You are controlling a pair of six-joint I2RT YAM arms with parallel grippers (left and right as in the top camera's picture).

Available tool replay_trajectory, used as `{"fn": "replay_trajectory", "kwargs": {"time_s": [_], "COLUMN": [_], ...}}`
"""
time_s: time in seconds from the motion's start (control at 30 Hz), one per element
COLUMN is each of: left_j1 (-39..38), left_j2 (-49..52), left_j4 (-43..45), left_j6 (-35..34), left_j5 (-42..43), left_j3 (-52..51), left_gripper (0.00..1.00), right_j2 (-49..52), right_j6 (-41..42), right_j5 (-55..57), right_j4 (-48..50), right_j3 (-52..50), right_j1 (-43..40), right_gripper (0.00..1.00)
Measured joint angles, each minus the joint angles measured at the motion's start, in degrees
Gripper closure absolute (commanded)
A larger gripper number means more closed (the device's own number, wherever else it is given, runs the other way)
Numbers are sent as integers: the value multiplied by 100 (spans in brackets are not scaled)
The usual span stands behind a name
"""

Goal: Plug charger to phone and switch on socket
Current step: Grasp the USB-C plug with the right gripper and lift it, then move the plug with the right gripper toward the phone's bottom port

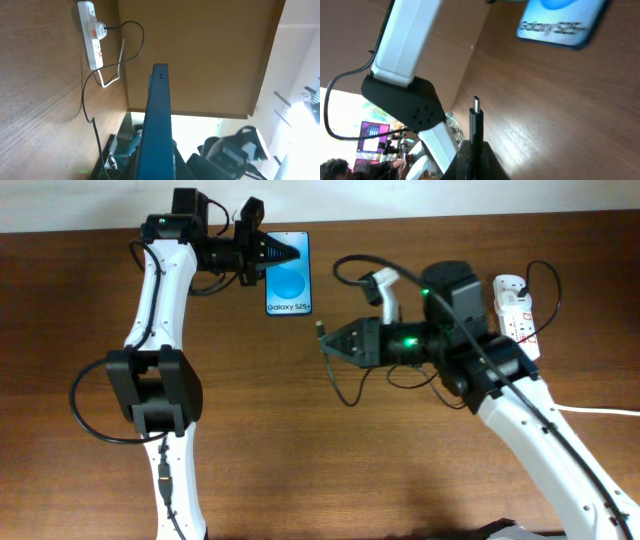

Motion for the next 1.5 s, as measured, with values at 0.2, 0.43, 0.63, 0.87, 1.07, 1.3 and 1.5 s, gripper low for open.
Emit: {"fn": "replay_trajectory", "kwargs": {"time_s": [0.2,0.43,0.63,0.87,1.07,1.3,1.5], "left_j1": [0,0,0,0,0,0,-9], "left_j2": [0,0,0,0,0,0,0], "left_j4": [61,133,212,214,214,212,249], "left_j6": [-61,-61,-61,-61,-61,-61,-61], "left_j5": [0,0,-2,-4,-4,-4,-4], "left_j3": [0,0,0,0,0,0,0], "left_gripper": [100,100,100,100,100,100,100], "right_j2": [83,98,101,-22,-68,-72,-70], "right_j6": [365,487,468,468,472,688,1121], "right_j5": [162,227,251,254,267,404,490], "right_j4": [686,850,1298,1357,1526,1821,1980], "right_j3": [-219,-667,-1388,-1646,-1646,-1646,-1646], "right_j1": [337,339,339,341,479,643,643], "right_gripper": [96,96,96,96,96,96,96]}}
